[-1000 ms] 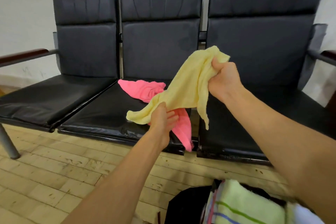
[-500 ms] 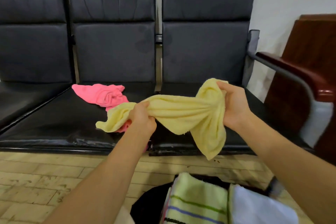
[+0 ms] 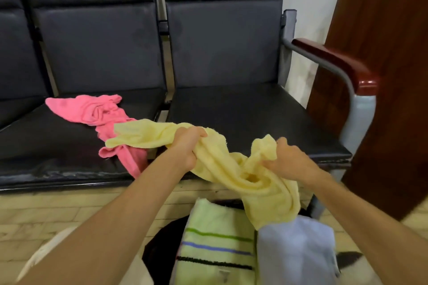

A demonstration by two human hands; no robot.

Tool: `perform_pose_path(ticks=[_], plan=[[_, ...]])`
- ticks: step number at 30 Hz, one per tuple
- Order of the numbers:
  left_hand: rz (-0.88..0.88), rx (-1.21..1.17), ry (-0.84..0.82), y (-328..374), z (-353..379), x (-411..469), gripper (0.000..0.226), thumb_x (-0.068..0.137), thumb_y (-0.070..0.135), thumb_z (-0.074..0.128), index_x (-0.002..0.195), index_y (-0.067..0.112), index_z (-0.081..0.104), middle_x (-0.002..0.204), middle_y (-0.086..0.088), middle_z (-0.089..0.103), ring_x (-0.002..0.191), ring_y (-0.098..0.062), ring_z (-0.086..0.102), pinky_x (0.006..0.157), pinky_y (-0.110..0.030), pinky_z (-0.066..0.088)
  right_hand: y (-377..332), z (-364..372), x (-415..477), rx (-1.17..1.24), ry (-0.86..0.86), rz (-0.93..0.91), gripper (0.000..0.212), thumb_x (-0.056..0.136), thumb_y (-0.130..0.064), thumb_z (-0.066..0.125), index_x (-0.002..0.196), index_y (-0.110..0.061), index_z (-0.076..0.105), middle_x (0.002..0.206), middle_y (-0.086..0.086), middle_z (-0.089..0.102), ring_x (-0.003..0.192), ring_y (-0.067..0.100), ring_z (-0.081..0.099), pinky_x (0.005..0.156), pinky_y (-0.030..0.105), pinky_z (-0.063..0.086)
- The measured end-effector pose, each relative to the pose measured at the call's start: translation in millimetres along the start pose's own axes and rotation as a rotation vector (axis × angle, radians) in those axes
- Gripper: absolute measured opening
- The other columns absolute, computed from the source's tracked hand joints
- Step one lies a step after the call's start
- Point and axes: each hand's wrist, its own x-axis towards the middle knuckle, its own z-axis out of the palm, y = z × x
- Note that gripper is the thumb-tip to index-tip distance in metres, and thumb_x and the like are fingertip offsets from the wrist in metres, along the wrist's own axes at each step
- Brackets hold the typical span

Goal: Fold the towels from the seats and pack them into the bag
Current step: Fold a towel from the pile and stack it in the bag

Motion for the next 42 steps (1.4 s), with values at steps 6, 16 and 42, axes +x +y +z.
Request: perform_pose_path(ticks=[6, 16, 42], plan=[[0.021, 0.172, -0.028, -15, -1, 3, 0.046, 0.082, 0.009, 0.059, 0.126, 0.009, 0.048, 0.122, -0.013, 0.055, 0.108, -0.031, 0.057, 0.092, -0.045, 0.05, -27, 18, 2, -0.156, 0.238, -0.211, 0.029, 0.093, -0.023, 0.048, 0.119, -0.015, 0.041, 0.12, 0.006, 0.047, 0.112, 0.029, 0.048, 0.089, 0.039, 0.037], [0.092, 0.122, -0.185, 4, -17, -34, 0.018, 0.087, 0.0, 0.049, 0.096, 0.016, 0.053, 0.098, -0.008, 0.06, 0.088, -0.023, 0.062, 0.073, -0.034, 0.053, -62, 46, 4, -0.045, 0.076, -0.408, 0.027, 0.097, -0.031, 0.037, 0.119, -0.022, 0.051, 0.106, -0.003, 0.038, 0.098, 0.019, 0.034, 0.086, 0.036, 0.024], [0.271, 0.382, -0.248, 37, -48, -41, 0.038, 0.094, 0.01, 0.055, 0.132, 0.012, 0.051, 0.121, -0.007, 0.064, 0.109, -0.024, 0.063, 0.097, -0.045, 0.05, -31, -3, -21, 1.473, -0.276, -0.062, 0.028, 0.098, -0.025, 0.052, 0.121, -0.019, 0.066, 0.119, 0.004, 0.07, 0.112, 0.024, 0.065, 0.095, 0.04, 0.049]])
